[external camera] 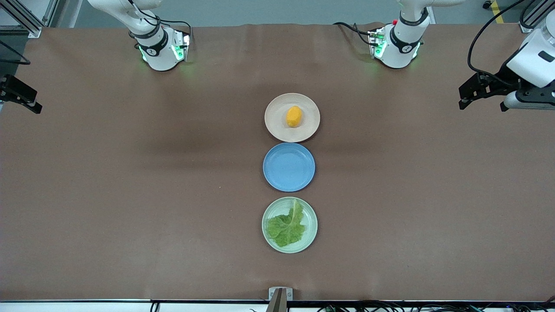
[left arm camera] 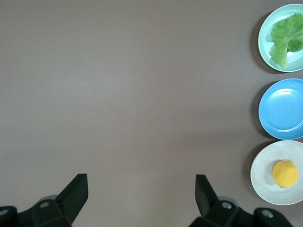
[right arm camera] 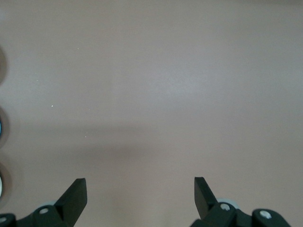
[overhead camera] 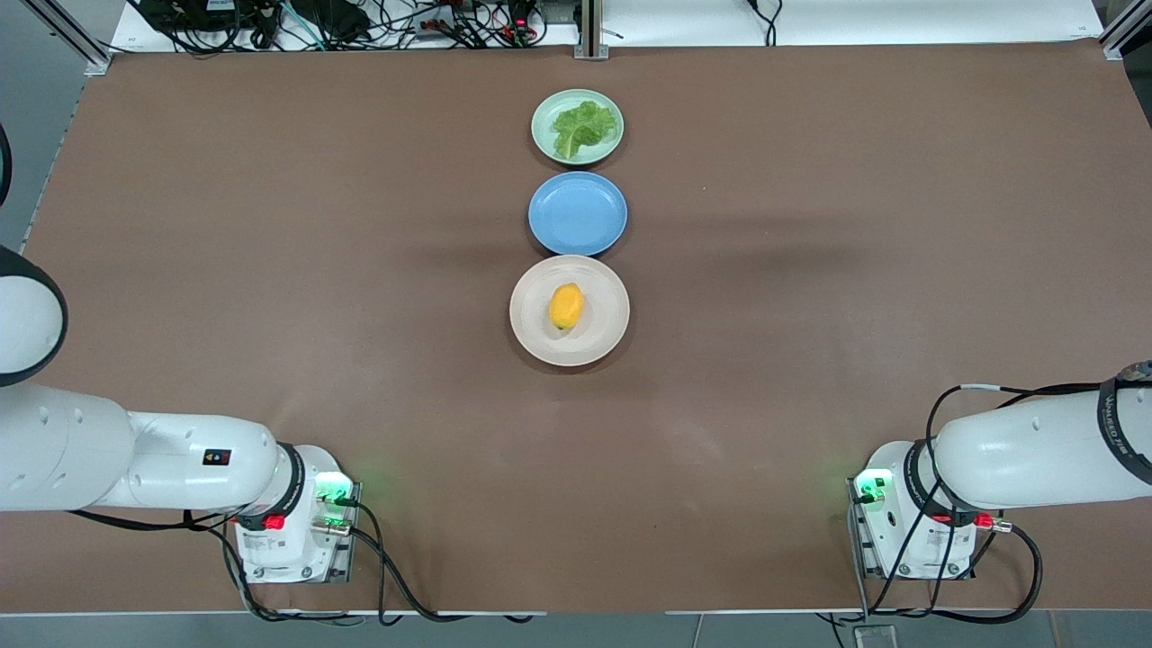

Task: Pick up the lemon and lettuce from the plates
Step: 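Reach the right gripper to the lemon while the left gripper reaches the lettuce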

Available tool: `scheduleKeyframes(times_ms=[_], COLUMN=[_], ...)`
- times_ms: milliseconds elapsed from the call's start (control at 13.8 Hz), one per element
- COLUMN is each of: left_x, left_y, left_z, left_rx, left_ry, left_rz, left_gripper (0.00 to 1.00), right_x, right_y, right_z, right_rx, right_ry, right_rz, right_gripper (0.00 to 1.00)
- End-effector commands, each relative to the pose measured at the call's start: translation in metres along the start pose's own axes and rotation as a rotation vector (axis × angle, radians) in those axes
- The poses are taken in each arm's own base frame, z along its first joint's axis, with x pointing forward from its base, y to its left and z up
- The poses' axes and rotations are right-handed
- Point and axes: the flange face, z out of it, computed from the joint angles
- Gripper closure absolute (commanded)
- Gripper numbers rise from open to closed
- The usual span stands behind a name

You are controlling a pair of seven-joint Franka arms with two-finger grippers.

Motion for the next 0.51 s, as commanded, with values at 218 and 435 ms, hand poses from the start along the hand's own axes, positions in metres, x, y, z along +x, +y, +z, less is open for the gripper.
scheduleKeyframes(times_ms=[218,435], left_x=[0.012,0.05], left_y=[0.001,0.023], left_z=[-0.001,0.037], left_rx=[0.014,0.0], left_ry=[-0.005,-0.037], left_rz=[0.006,0.033], left_gripper=[0.0,0.0], right_x=[-0.003,-0.002], right_y=[-0.004,-0.059], right_z=[0.0,0.012], right_rx=[-0.007,0.01], right_ry=[-0.001,-0.03], right_rz=[-0.017,-0.075], right_gripper=[0.0,0.0])
